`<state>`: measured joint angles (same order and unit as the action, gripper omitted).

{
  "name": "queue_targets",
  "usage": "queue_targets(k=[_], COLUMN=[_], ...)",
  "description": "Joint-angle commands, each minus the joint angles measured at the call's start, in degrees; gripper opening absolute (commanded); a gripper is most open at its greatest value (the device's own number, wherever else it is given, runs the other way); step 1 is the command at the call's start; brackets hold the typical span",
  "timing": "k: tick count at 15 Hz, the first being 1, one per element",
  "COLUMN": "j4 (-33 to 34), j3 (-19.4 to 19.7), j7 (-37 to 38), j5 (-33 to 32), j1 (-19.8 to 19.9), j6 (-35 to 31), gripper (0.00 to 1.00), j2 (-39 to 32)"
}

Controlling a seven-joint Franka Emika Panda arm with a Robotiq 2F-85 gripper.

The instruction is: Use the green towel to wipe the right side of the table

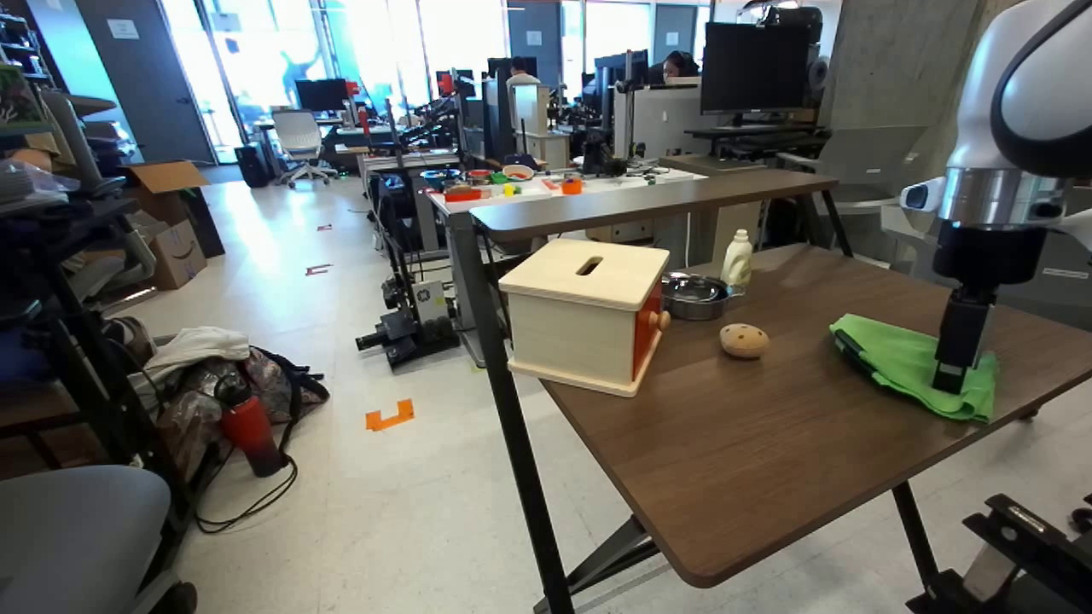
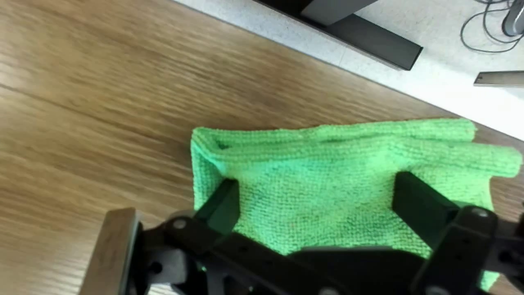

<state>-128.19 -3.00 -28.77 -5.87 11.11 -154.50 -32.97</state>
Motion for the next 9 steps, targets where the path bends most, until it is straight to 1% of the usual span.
queue_targets(k=[1, 5, 9], j4=[0.20, 3.28, 8.75], j3=[3.39, 6.15, 7.42], j7=[1.39, 2.90, 6.28], j5=[-2.23, -2.11, -1.45], j1=[0.58, 0.92, 0.45], j6=[-1.32, -0.42, 0.89], gripper=[1.00, 1.00, 1.00], j2=[-0.73, -2.06, -4.16])
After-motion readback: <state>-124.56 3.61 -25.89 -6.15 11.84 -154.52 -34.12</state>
